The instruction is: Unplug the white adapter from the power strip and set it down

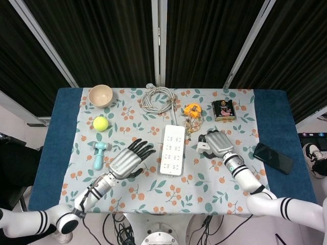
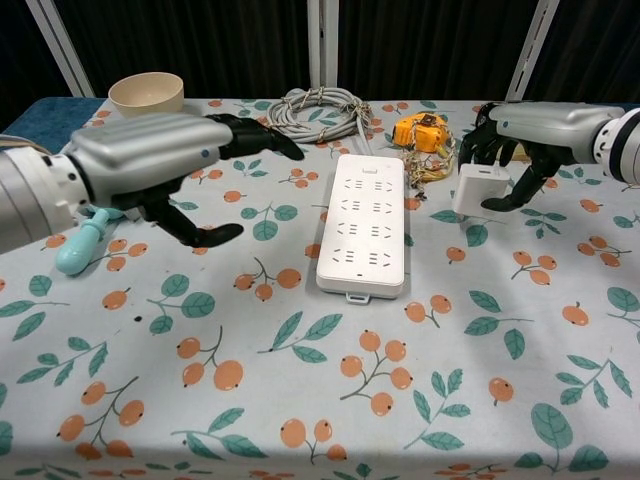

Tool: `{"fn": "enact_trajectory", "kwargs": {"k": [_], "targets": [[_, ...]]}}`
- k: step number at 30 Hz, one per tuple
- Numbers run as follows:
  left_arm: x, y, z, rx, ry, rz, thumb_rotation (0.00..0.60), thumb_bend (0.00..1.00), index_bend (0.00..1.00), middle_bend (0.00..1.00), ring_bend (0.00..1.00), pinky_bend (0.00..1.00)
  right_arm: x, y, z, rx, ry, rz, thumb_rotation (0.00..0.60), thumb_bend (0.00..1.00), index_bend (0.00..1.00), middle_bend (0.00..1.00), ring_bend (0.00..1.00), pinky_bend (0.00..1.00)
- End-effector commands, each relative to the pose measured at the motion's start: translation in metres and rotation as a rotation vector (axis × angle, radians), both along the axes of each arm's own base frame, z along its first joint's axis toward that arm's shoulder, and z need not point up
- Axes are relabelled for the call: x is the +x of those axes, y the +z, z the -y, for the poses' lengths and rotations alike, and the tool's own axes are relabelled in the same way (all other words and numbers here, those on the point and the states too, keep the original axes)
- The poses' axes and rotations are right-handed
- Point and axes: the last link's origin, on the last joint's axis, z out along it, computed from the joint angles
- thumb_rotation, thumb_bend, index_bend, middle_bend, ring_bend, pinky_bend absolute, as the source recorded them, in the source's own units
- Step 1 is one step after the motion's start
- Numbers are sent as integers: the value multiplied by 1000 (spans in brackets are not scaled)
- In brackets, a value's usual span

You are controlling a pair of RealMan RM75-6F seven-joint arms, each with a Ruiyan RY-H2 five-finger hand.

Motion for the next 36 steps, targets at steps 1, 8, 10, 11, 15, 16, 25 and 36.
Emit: {"fn": "enact_trajectory", "kwargs": {"k": [1,8,10,11,15,16,25,36], "targets": [[-11,11,2,28,35,15,600,380,113,74,11,19,-3,-3,-1,11,-19,16,600,261,414,387,132,178],[-26,24,5,64,72,24,600,379,113,75,10,18,-8,6,-2,7,-44,32,600,217,24,189,3,82],[-28,29,5,81,77,26,600,379,112,75,11,18,-7,11,-3,3,-39,32,600,217,0,161,0,68],[-30,34,4,99,82,29,600,379,112,75,11,17,-5,15,-5,-8,-30,40,600,217,0,152,0,64],[-45,63,2,193,123,37,600,380,113,74,11,17,-2,47,-18,-94,21,50,600,221,0,139,0,60],[-51,72,2,221,139,36,600,381,113,74,11,17,-4,58,-23,-126,33,45,600,226,0,139,0,58],[-137,161,28,484,386,-31,600,382,114,74,11,17,-63,146,-104,-439,1,-17,600,242,0,108,0,21],[-184,193,94,588,569,-136,600,383,114,75,11,9,-112,163,-187,-549,-71,43,600,251,0,47,0,0]]}}
